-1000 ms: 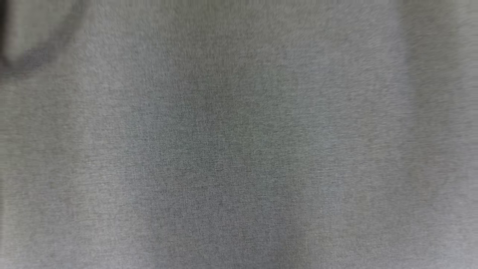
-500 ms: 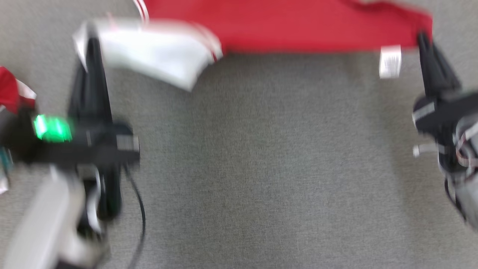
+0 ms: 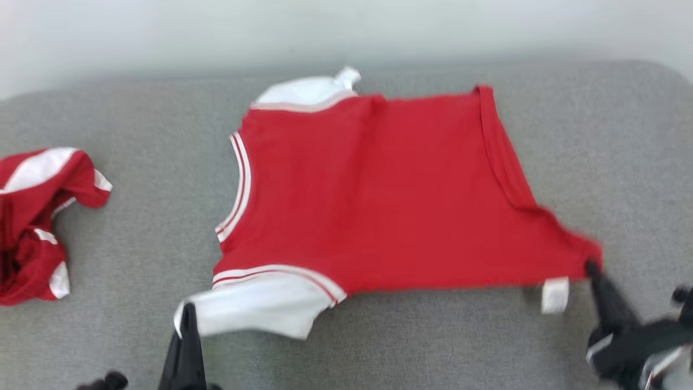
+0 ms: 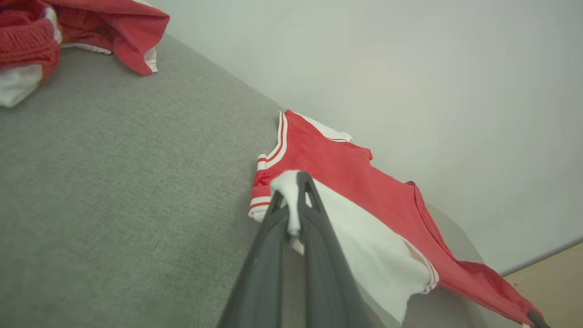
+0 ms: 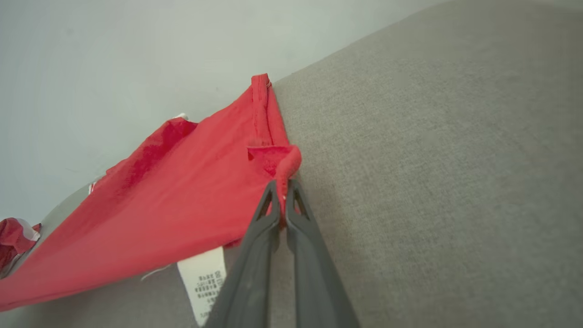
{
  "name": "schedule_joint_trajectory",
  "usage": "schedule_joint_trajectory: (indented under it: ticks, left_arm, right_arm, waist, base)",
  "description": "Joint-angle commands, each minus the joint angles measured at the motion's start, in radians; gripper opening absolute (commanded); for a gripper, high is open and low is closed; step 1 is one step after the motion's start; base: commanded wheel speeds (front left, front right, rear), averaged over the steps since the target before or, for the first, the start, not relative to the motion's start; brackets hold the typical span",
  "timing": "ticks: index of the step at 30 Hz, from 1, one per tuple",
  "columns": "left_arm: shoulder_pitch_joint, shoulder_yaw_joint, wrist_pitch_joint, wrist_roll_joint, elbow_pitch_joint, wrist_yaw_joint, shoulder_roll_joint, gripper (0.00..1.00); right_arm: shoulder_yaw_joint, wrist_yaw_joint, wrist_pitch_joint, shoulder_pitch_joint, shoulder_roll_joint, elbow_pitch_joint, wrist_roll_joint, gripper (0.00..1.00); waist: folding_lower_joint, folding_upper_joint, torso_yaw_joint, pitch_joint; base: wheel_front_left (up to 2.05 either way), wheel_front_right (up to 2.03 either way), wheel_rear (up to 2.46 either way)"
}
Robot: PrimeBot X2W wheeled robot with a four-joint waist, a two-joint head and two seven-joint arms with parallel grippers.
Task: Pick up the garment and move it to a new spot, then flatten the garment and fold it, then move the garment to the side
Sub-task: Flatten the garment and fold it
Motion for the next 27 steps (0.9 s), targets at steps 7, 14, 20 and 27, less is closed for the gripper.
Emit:
schedule_joint_trajectory:
  ticks: [7,14,20,27]
  left_arm:
    - [0.133,0.034,-0.003,0.024,0.06,-0.027,-0.041,0.0]
    - [0.185,0.031,-0.003,0.04,0.094,-0.054,-0.067,0.0]
    - [0.168,0.009,-0.003,0.056,0.129,-0.077,-0.076,0.0]
    - [0.077,-0.018,0.018,0.085,0.137,-0.101,-0.051,0.0]
  right_arm:
    - [-0.044,-0.003,0.025,0.202,0.047,-0.024,-0.078,0.0]
    - [-0.14,-0.003,0.063,0.317,0.084,-0.06,-0.144,0.0]
    - [-0.186,-0.003,0.117,0.35,0.14,-0.116,-0.21,0.0]
    - [-0.222,-0.003,0.175,0.301,0.179,-0.18,-0.241,0.0]
  waist:
    - [0.0003,0.0003,0.022,-0.116]
    - [0.0003,0.0003,0.025,-0.131]
    - [0.0003,0.0003,0.017,-0.123]
    - [0.0003,0.0003,0.002,-0.1]
  base:
    - [0.0,0.0,0.0]
    - [0.0,0.0,0.0]
    - [0.0,0.0,0.0]
    - [0.0,0.0,0.0]
